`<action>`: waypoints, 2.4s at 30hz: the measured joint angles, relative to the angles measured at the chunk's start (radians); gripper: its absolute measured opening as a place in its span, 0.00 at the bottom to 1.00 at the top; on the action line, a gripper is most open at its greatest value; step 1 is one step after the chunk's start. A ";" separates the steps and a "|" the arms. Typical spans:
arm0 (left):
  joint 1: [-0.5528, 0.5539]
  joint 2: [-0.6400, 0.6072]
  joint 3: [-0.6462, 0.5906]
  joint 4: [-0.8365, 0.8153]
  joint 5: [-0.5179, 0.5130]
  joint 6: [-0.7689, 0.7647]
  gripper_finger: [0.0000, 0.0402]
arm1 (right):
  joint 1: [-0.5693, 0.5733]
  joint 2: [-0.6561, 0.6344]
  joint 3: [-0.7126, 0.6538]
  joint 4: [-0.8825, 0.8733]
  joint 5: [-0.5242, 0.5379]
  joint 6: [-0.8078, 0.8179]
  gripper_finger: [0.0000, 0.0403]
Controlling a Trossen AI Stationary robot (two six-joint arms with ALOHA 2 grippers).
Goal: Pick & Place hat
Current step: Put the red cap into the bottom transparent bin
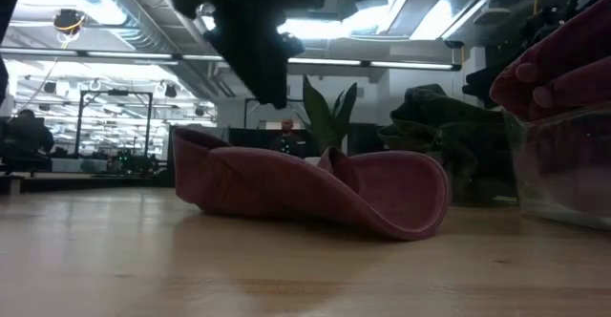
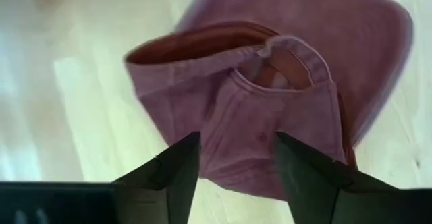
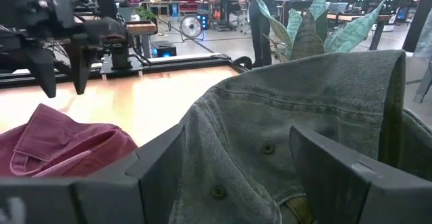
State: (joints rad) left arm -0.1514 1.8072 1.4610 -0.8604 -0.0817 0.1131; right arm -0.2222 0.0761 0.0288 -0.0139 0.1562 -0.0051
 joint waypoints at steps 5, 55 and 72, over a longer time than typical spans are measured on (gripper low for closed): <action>0.035 0.000 -0.043 0.004 0.052 0.137 0.54 | 0.000 0.000 0.000 0.000 0.000 0.000 0.66; 0.024 0.196 -0.180 0.233 0.207 -0.038 0.03 | 0.000 0.000 0.000 0.000 0.000 0.000 0.66; 0.030 -0.037 -0.183 0.323 0.079 -0.427 0.01 | 0.000 0.000 0.000 0.000 0.000 0.000 0.66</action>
State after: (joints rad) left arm -0.1215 1.7705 1.2781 -0.5378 -0.0031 -0.3135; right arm -0.2222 0.0761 0.0288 -0.0139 0.1562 -0.0051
